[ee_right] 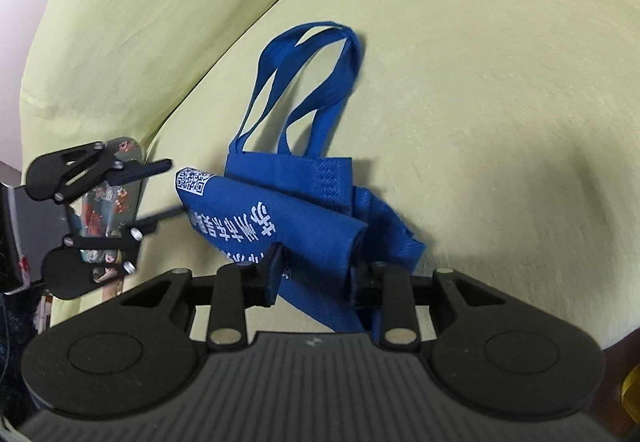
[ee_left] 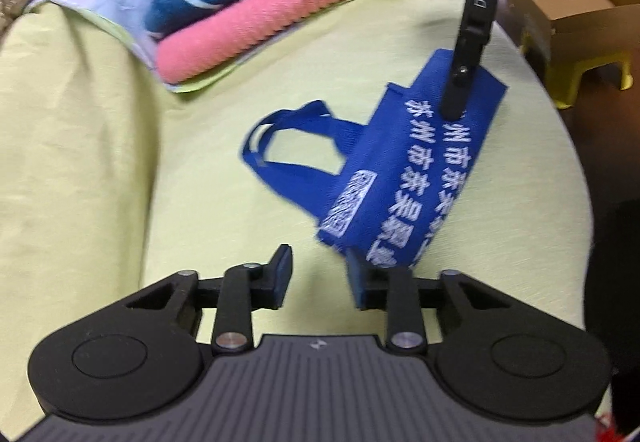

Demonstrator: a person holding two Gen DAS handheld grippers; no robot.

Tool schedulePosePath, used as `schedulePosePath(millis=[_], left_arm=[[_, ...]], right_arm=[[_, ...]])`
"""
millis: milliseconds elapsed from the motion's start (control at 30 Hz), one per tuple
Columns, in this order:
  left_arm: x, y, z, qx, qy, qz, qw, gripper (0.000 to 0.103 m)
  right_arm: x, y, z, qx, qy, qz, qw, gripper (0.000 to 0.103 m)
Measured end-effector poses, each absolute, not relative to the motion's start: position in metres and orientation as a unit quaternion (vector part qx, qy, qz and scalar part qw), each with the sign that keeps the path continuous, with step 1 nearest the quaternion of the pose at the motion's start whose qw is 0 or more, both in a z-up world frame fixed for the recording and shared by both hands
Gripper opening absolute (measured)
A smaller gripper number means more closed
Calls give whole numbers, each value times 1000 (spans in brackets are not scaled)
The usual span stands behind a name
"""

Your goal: Fold shopping bag

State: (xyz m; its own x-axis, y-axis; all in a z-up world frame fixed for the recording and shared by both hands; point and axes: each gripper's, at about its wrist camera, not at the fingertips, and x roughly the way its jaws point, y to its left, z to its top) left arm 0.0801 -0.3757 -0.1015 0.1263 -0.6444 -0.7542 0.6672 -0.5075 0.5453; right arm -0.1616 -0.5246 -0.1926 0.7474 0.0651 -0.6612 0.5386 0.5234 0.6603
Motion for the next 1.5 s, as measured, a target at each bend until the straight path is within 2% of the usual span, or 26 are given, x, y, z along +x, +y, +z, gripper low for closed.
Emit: schedulePosePath(millis=[267,467,567,600,633,700,767,800,900,1033,1067,1167,1500], left_arm=[[54,-375,-115,550,1,-683,482,20],[62,-397,-129,537,51,-680,496,19],[67,-407,-134,528,80,-684,497,11],[68,-408,-136,525,86,-686,496,2],[68,-409,-137,523,92,-688,495,0],[65,-410,-138,526,90,-685,496,0],[63,-410,-139,529,89,-682,497,0],[63,-410,-139,527,92,-682,499,0],[65,-411,-138,519,104,-683,504,0],[66,-413,-136,517,110,-683,505,0],[66,-414,-136,515,113,-683,505,0],[68,-417,-135,512,120,-684,506,0],[70,-425,-136,493,139,-678,527,0]], right_arm=[[-165,-504,-188,447,302,-215,814,29],[-156,-501,-183,426,315,-242,813,30],[-153,-502,-181,413,320,-247,816,31],[-152,-501,-180,408,320,-249,818,31],[-151,-500,-179,400,321,-251,821,31],[-148,-496,-176,379,319,-265,827,37],[-142,-485,-169,316,327,-295,840,57],[-139,-478,-165,283,329,-309,846,57],[-132,-450,-149,174,315,-351,864,47],[-125,-418,-141,84,288,-332,894,18],[-120,-414,-143,71,291,-324,897,16],[-113,-418,-154,83,305,-317,894,12],[-99,-437,-167,108,337,-300,886,13]])
